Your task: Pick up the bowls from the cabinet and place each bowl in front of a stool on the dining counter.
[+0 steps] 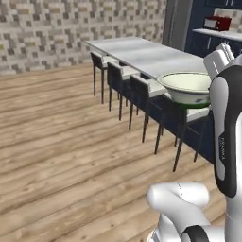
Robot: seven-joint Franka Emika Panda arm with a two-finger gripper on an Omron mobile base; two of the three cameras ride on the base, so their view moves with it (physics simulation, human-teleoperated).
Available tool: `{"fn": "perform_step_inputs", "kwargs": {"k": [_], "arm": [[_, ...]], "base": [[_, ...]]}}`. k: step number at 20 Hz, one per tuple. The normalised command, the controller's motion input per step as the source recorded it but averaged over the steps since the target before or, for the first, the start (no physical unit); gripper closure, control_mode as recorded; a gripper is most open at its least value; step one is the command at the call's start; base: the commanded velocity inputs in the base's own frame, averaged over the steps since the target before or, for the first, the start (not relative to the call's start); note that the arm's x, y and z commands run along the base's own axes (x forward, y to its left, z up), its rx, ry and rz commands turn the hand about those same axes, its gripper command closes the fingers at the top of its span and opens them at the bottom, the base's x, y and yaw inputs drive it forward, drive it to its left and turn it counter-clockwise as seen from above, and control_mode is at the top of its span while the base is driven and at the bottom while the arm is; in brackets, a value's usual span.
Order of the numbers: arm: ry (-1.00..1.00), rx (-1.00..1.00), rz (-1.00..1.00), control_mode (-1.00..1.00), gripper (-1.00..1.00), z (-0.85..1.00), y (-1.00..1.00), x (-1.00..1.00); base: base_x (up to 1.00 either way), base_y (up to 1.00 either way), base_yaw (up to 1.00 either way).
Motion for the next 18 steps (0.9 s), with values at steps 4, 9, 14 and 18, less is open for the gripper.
{"fn": "perform_step_inputs", "kwargs": {"k": [4,9,14,18], "arm": [[0.0,0.0,0.0,1.0,1.0,0.0,0.0,0.0],[0.0,0.0,0.0,1.0,1.0,0.0,0.0,0.0],[0.0,0.0,0.0,1.0,1.0,0.0,0.0,0.0],[0.0,0.0,0.0,1.0,1.0,0.0,0.0,0.0]], "base": [[0.94,0.66,-0.54],[0.92,0.83,-0.51],[0.85,1.0,-0.47],[0.64,1.0,-0.43]]}}
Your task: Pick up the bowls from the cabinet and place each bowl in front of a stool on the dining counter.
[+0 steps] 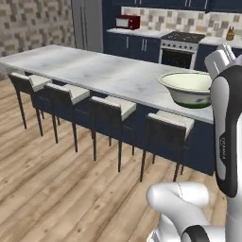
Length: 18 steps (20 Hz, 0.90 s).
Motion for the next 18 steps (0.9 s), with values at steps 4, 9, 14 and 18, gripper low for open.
{"fn": "perform_step_inputs", "kwargs": {"k": [4,9,14,18], "arm": [[0.0,0.0,0.0,1.0,1.0,0.0,0.0,0.0],[0.0,0.0,0.0,1.0,1.0,0.0,0.0,0.0],[0.0,0.0,0.0,1.0,1.0,0.0,0.0,0.0],[0.0,0.0,0.0,1.0,1.0,0.0,0.0,0.0]], "base": [[0.72,1.0,-0.41],[0.66,1.0,-0.4],[0.65,1.0,-0.42],[0.6,0.96,-0.41]]}}
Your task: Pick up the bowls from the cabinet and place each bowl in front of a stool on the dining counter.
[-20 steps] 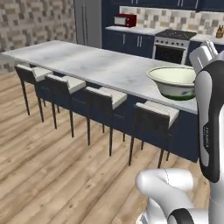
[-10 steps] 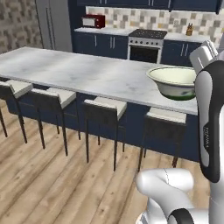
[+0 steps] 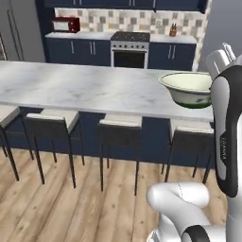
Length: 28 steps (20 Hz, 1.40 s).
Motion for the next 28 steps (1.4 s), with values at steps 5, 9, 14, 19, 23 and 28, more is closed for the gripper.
{"fn": "perform_step_inputs", "kwargs": {"k": [5,9,14,19,23,28], "arm": [[0.0,0.0,0.0,1.0,1.0,0.0,0.0,0.0],[0.0,0.0,0.0,1.0,1.0,0.0,0.0,0.0],[0.0,0.0,0.0,1.0,1.0,0.0,0.0,0.0],[0.0,0.0,0.0,1.0,1.0,0.0,0.0,0.0],[0.0,0.0,0.0,1.0,1.0,0.0,0.0,0.0],[0.0,0.0,0.0,1.0,1.0,0.0,0.0,0.0]], "base": [[0.68,0.76,-0.39],[0.76,0.5,-0.37],[0.77,0.11,-0.31],[0.71,0.2,-0.3],[0.35,0.74,-0.32],[0.31,0.72,-0.18]]}}
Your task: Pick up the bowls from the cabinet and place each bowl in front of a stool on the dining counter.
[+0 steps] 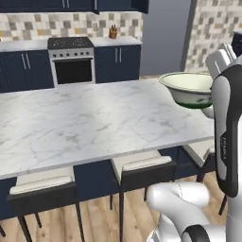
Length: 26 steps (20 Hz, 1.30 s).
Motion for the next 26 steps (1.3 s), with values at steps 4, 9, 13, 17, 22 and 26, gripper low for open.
{"fn": "perform_step_inputs", "kwargs": {"k": [4,9,13,17,22,26], "arm": [[0.0,0.0,0.0,1.0,1.0,0.0,0.0,0.0],[0.0,0.0,0.0,1.0,1.0,0.0,0.0,0.0],[0.0,0.0,0.0,1.0,1.0,0.0,0.0,0.0],[0.0,0.01,0.14,-1.0,1.0,-0.22,-0.28,0.76],[0.0,0.01,0.18,-1.0,1.0,-0.4,-0.35,0.98],[0.01,0.0,0.14,-1.0,1.0,-0.61,-0.12,0.93]], "base": [[0.6,0.07,0.0],[0.72,0.0,0.14],[0.65,-0.02,0.14],[0.0,0.0,0.0],[0.0,0.0,0.0],[0.0,0.0,0.0]]}}
